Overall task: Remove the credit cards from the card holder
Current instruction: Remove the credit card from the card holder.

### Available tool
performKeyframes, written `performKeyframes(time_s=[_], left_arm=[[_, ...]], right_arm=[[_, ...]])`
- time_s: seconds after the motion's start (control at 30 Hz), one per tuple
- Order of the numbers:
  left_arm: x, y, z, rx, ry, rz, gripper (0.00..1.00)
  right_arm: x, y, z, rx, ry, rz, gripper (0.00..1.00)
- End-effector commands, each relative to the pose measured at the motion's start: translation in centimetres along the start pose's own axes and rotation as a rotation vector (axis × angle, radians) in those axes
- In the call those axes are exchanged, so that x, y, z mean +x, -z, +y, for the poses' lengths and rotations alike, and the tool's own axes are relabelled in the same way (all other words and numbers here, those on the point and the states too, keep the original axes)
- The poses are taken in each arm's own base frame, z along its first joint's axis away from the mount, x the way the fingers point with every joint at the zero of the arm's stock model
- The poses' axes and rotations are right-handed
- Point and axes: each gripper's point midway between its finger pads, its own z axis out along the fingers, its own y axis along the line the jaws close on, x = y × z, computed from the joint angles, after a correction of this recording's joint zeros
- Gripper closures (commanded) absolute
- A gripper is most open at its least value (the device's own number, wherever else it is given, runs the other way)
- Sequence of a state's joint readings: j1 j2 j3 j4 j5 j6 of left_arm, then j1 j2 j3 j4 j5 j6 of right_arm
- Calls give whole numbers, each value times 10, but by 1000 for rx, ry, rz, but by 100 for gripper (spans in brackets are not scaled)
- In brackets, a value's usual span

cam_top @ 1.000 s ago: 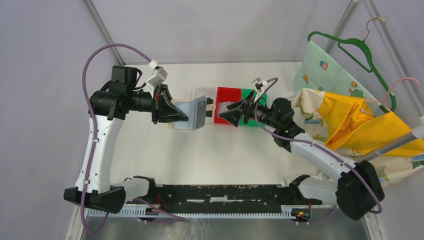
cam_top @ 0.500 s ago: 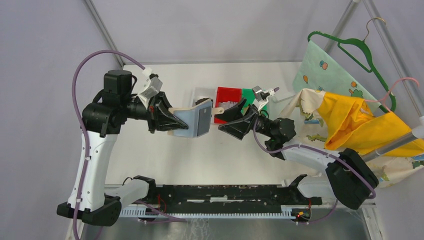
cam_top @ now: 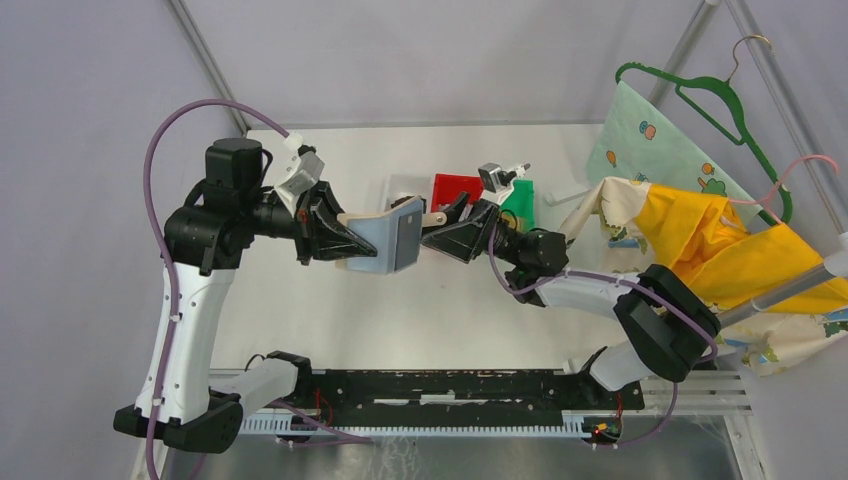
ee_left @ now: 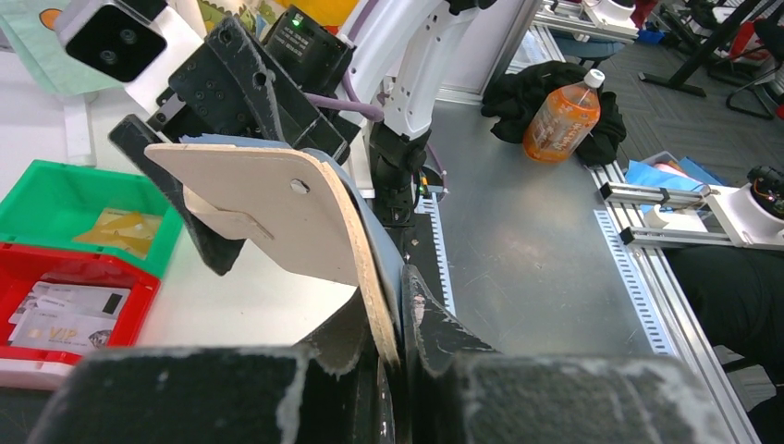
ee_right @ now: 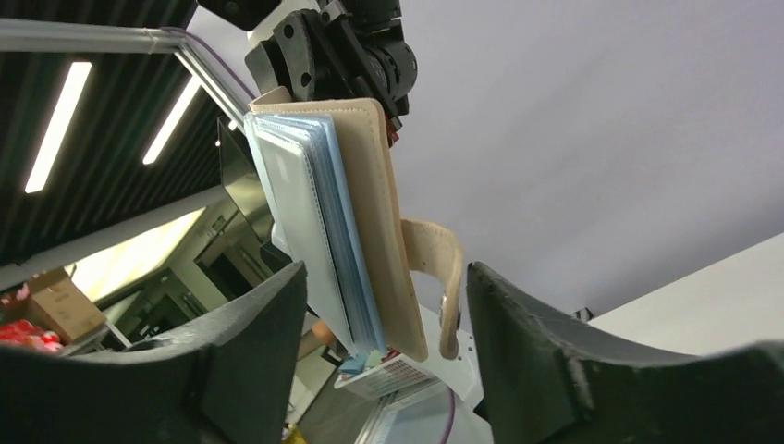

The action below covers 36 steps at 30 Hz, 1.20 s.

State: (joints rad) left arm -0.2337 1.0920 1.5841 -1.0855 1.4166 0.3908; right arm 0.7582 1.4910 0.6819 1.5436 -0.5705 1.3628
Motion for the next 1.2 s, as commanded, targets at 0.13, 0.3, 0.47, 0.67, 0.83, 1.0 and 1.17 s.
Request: performKeyframes(time_s=[0.13, 0.3, 0.47, 0.67, 0.83, 1.0, 1.17], left_arm=[[-5, -1, 3, -15, -45, -4, 98], [-3, -1, 6, -22, -37, -1, 98], [-7, -1, 4, -13, -34, -6, 98], [-12, 0, -2, -9, -51, -12, 98], [-14, -1, -1, -1, -45, -21, 98], [-13, 0, -1, -10, -44, -19, 98], [-10, 0, 3, -32, -32, -13, 98]], right_arm=[[-13, 30, 101, -333, 213, -128, 44], [-8, 28, 106, -318, 255, -100, 51], [-1, 19, 67, -155, 279, -46, 17], [6, 22, 29, -16, 248, -31, 2], [10, 6, 45, -152, 187, -28, 2], [4, -4, 67, -290, 151, -58, 2], [-3, -1, 95, -387, 201, -88, 2]])
